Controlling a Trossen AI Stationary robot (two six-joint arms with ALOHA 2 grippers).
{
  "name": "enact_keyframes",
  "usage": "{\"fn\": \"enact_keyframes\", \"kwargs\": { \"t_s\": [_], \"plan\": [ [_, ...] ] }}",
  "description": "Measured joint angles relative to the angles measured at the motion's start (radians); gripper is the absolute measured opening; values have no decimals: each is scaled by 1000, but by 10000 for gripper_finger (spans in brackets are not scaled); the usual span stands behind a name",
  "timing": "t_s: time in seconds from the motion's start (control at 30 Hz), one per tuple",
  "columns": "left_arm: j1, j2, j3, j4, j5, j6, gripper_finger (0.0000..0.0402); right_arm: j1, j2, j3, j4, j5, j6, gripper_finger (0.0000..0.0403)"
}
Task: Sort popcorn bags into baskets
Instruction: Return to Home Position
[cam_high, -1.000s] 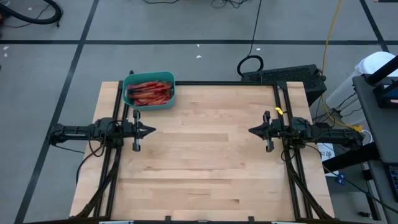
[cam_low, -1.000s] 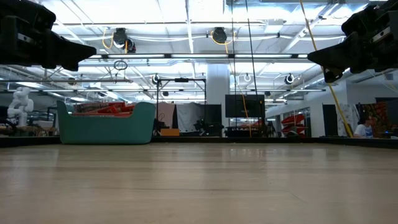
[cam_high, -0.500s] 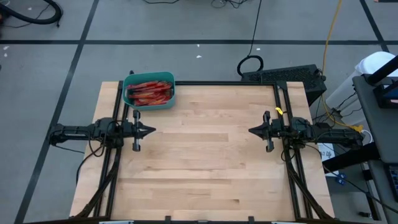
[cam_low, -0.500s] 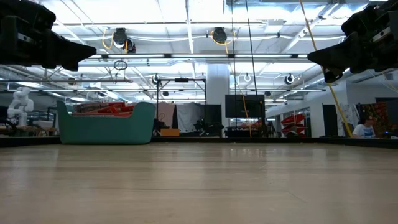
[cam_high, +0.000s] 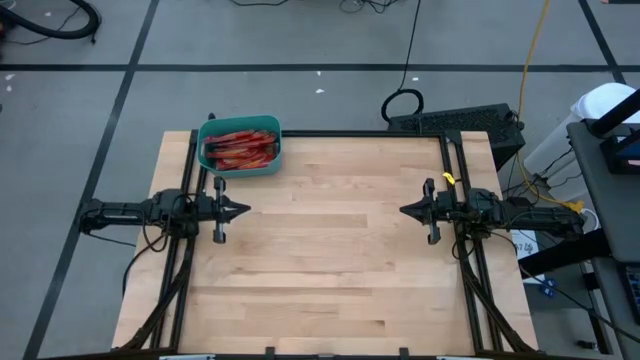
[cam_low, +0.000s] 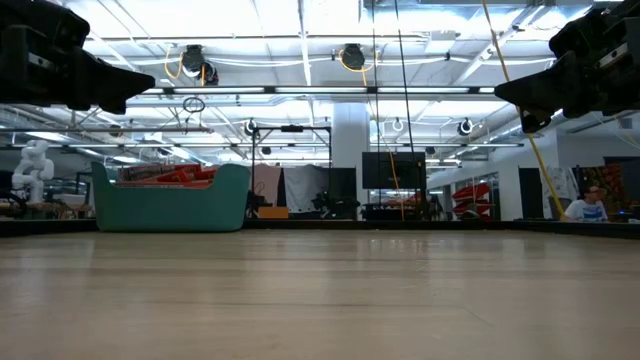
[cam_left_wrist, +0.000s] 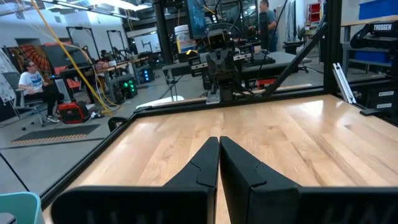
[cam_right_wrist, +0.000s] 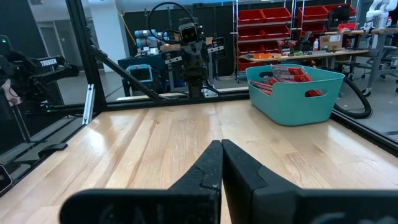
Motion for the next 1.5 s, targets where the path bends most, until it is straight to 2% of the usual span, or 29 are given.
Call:
{"fn": "enact_keyframes", "kwargs": {
  "t_s": [1.5],
  "plan": [
    [0,0,0,0,0,0,19,0,0,0,0,0,0,0]
  ]
}}
